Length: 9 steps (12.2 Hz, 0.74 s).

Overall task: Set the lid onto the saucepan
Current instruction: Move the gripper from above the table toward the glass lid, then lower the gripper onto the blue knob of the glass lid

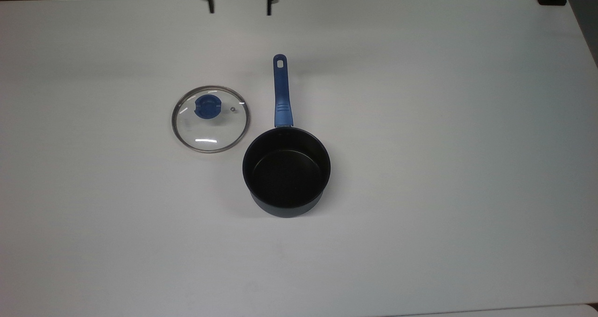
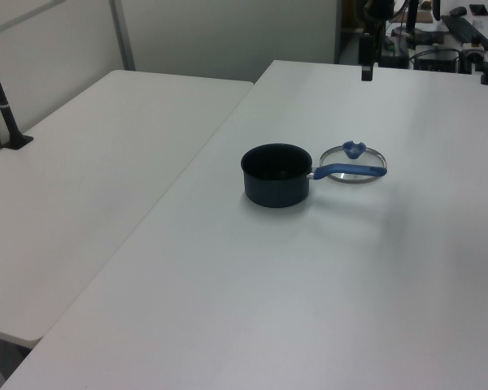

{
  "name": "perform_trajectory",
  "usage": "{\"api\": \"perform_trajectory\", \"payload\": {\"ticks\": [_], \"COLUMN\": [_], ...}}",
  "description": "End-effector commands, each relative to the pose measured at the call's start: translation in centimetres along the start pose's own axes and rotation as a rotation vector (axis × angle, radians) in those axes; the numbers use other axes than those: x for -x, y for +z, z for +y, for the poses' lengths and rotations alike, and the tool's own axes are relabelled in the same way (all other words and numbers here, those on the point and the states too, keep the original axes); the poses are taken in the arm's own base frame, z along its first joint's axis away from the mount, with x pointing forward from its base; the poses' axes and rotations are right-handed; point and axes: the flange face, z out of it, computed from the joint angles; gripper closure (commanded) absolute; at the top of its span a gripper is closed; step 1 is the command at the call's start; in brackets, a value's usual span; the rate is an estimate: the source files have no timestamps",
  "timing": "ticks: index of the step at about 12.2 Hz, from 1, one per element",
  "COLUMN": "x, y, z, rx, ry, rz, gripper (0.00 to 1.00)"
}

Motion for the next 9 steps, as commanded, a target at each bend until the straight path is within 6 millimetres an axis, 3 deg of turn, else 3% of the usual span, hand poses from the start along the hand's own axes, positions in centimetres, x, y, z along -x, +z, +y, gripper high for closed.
{"api": "perform_trajectory", "payload": {"ticks": [1,4,6,9], "x": [-0.3,-2.0,-2.9,-3.6], "y": [3.9,9.6,13.9,18.1], "z": [5.3,8.5,8.9,8.3], "rx": [-0.004,-0.017,-0.005,-0.006], "ry": [-0.134,-0.196,-0.206,-0.219], "rz": [-0.033,-0.08,-0.061,-0.073], "gripper": [0.0,0.0,0.0,0.0]}}
